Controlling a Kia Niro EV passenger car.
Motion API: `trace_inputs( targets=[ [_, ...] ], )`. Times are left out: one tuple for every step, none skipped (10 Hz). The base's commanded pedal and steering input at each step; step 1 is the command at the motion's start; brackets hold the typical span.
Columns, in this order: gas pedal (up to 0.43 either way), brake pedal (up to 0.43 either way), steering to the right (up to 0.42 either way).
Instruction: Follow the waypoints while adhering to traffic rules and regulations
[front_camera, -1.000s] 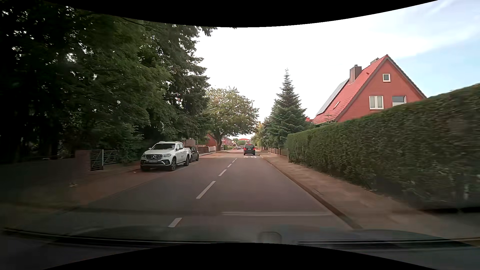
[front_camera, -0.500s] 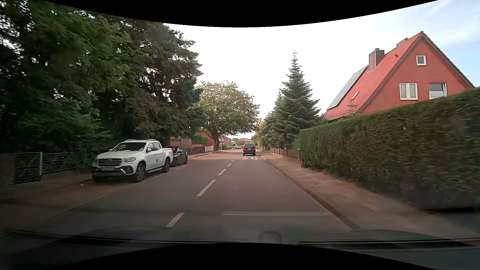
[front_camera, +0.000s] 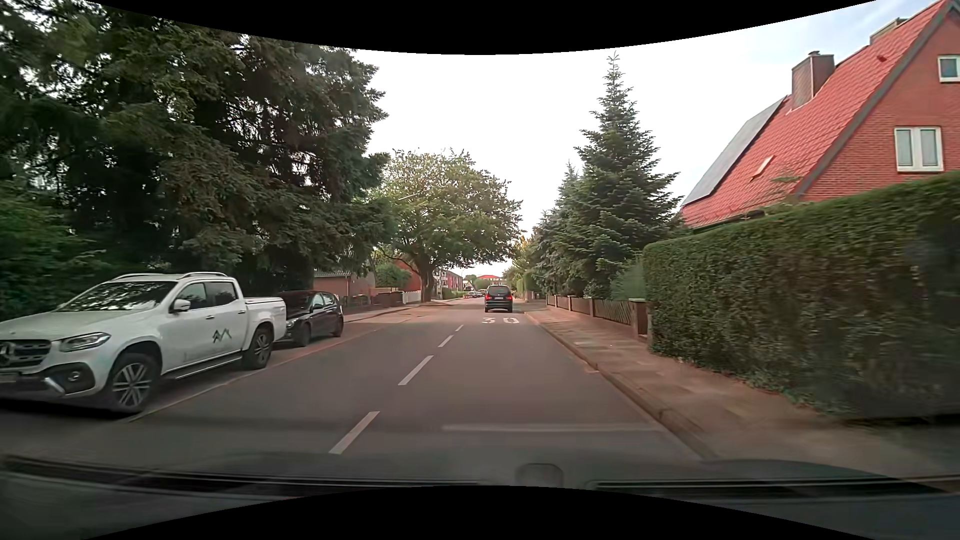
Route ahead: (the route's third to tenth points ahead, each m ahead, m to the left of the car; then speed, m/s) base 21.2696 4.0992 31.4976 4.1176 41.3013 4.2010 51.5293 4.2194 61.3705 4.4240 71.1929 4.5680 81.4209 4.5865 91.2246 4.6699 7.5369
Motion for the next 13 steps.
trace_inputs(
  targets=[
    [0.000, 0.171, -0.006],
    [0.000, 0.177, -0.008],
    [0.000, 0.177, -0.010],
    [0.000, 0.177, -0.011],
    [0.000, 0.183, -0.011],
    [0.000, 0.189, -0.011],
    [0.000, 0.189, -0.009],
    [0.000, 0.189, -0.009],
    [0.000, 0.189, -0.009],
    [0.000, 0.189, -0.009],
    [0.000, 0.189, -0.009],
    [0.000, 0.189, -0.009],
    [0.000, 0.183, -0.009]
  ],
)
